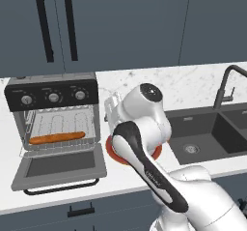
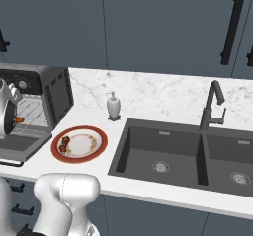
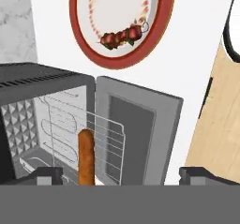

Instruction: Pick up the kebab skewer and baguette bread, and place them inside the toaster oven. Close the toaster oven door and start by setting the timer.

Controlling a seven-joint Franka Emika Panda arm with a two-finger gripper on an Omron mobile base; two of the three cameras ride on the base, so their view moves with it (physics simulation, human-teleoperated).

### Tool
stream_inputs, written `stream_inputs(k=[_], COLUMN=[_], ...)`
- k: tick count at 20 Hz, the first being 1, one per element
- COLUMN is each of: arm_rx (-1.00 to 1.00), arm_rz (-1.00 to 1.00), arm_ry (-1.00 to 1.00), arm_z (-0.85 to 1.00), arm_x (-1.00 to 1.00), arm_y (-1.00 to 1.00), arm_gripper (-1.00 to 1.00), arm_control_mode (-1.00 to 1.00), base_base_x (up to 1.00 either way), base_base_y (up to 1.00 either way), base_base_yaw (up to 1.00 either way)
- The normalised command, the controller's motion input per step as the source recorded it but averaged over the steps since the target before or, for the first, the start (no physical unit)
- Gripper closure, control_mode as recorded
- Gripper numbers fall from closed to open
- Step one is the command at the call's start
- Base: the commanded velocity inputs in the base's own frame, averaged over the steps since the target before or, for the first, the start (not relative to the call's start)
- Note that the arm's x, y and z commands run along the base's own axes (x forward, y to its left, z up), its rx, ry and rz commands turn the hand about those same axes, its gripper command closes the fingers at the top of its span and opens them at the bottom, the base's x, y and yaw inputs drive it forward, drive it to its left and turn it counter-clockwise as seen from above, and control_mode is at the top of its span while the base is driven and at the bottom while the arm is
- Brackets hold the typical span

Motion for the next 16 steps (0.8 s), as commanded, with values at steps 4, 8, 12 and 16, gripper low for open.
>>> stream_inputs(k=[4, 8, 12, 16], arm_rx=[-0.19, -0.24, -0.28, -0.31], arm_rz=[0.39, 0.57, 0.64, 0.62], arm_ry=[0.14, 0.05, 0.06, 0.17], arm_z=[0.00, -0.02, -0.14, -0.36], arm_x=[-0.65, -0.40, -0.13, 0.22], arm_y=[-1.00, -0.87, -0.65, -0.21], arm_gripper=[-1.00, -1.00, -1.00, -1.00], arm_control_mode=[-1.00, -1.00, -1.00, -1.00], base_base_x=[0.00, 0.00, 0.00, 0.00], base_base_y=[0.00, 0.00, 0.00, 0.00], base_base_yaw=[0.00, 0.00, 0.00, 0.00])
